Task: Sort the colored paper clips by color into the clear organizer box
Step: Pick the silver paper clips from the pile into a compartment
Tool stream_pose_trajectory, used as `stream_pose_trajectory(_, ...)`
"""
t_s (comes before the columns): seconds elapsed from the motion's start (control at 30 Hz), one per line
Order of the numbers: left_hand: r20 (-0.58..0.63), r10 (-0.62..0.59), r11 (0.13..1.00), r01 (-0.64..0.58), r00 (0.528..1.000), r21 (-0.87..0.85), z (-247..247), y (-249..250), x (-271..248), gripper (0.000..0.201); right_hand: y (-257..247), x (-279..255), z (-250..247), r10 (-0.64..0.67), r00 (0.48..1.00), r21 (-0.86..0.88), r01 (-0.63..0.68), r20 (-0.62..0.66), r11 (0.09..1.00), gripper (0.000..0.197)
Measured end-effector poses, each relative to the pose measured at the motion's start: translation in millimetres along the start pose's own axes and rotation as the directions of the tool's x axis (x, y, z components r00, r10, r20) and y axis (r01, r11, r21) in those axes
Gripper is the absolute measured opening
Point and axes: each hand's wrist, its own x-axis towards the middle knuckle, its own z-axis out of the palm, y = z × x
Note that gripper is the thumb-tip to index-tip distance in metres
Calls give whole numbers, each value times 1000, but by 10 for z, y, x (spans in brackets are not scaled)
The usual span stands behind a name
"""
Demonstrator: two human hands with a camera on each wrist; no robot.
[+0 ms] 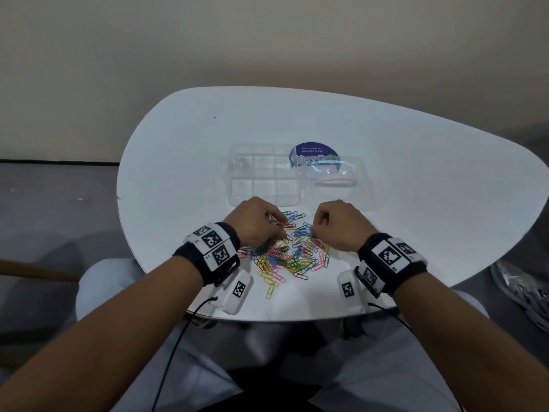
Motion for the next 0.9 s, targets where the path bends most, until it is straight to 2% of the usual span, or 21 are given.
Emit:
stream_pose_trajectory(0.1,-117,-13,994,0,993,-111,-83,-51,25,9,-30,33,-19,0,999,-20,1,39,1000,13)
stream_pose_trajectory(0.23,-167,-88,980,55,982,-193,-212,-186,17,8,-56,48,-21,-20,998,-68,24,66,997,13)
stream_pose_trajectory(0.5,-109,-72,995,64,991,-75,-208,-230,18,12,-36,43,-42,-18,998,-20,19,54,1000,10)
stream_pose_trajectory(0.6,-60,-52,998,55,997,42,-130,-121,44,16,-25,64,-49,-5,998,-22,6,59,1000,10)
stream_pose_trajectory(0.73,-65,-53,983,64,996,172,-13,-27,82,6,-49,89,-53,4,997,-37,-1,81,999,9)
stream_pose_trajectory(0.8,-73,-59,984,71,996,166,-12,-30,93,4,-62,70,-64,-13,997,-47,17,80,999,10)
stream_pose_trajectory(0.9,-77,-64,998,66,995,19,-73,-74,61,8,-70,29,-82,-52,998,31,51,34,998,13)
